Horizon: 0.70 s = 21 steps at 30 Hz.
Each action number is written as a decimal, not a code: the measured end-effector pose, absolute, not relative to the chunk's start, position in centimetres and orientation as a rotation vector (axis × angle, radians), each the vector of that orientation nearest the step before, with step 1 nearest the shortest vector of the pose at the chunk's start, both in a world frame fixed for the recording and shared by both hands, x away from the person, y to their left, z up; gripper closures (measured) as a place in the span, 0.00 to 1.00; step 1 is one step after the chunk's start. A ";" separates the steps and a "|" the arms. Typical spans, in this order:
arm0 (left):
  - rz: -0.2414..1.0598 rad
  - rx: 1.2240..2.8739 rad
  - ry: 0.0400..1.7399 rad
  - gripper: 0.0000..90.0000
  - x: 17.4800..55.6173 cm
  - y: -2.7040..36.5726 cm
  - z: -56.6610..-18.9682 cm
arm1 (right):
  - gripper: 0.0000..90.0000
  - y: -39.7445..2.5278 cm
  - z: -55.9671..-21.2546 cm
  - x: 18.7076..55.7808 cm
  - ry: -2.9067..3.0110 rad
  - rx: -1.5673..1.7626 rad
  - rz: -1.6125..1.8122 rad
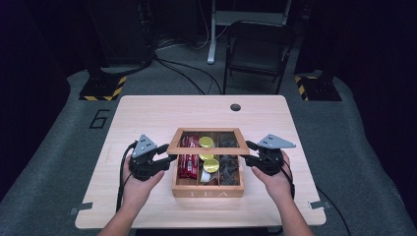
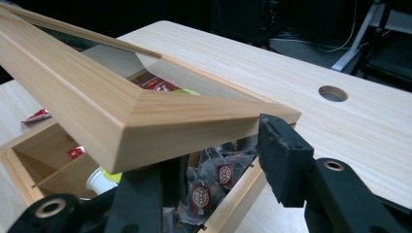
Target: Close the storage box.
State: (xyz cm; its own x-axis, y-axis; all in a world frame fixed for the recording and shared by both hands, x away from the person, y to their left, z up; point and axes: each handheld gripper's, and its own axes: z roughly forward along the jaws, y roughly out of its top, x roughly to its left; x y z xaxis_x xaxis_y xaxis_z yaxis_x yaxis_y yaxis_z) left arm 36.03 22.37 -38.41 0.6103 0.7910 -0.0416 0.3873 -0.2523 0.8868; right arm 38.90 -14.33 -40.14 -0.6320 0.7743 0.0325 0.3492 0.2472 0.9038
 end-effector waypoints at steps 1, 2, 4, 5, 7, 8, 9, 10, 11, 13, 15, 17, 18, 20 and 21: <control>0.523 1.867 0.943 0.61 36.1 22.4 -38.4 | 0.61 -14.4 -40.1 38.9 2.109 1.036 1.361; 0.523 1.865 0.943 0.61 36.1 22.4 -38.3 | 0.60 -14.4 -40.1 38.9 2.110 1.037 1.368; 0.517 1.865 0.944 0.61 36.2 22.4 -38.2 | 0.59 -14.5 -39.8 38.8 2.120 1.021 1.353; 0.521 1.860 0.947 0.61 36.3 22.4 -38.1 | 0.58 -14.5 -39.5 38.7 2.130 1.009 1.336; 0.525 1.863 0.946 0.61 36.4 22.4 -37.9 | 0.58 -14.5 -39.0 38.6 2.138 1.001 1.335; 0.527 1.860 0.950 0.61 36.4 22.3 -37.8 | 0.57 -14.6 -38.7 38.6 2.144 0.995 1.334; 0.529 1.866 0.949 0.61 36.5 22.3 -37.7 | 0.57 -14.6 -38.4 38.5 2.155 0.987 1.319; 0.532 1.870 0.946 0.61 36.5 22.3 -37.6 | 0.57 -14.6 -38.1 38.4 2.152 0.980 1.306; 0.528 1.872 0.948 0.61 36.4 22.2 -37.4 | 0.57 -14.8 -37.9 38.2 2.155 0.969 1.295; 0.546 1.886 0.939 0.61 36.4 22.1 -37.2 | 0.57 -14.9 -37.6 37.8 2.151 0.970 1.311; 0.547 1.895 0.931 0.61 36.2 22.2 -37.2 | 0.58 -15.0 -37.7 37.4 2.144 0.960 1.323; 0.541 1.904 0.927 0.61 36.1 22.2 -37.2 | 0.58 -15.1 -37.9 37.1 2.141 0.961 1.346; 0.540 1.907 0.925 0.61 36.1 22.2 -37.3 | 0.58 -15.1 -38.0 36.9 2.143 0.955 1.353; 0.547 1.906 0.918 0.61 35.9 22.2 -37.4 | 0.59 -15.0 -38.1 36.5 2.138 0.948 1.379; 0.543 1.910 0.914 0.61 35.9 22.3 -37.4 | 0.59 -15.0 -38.0 36.3 2.137 0.947 1.386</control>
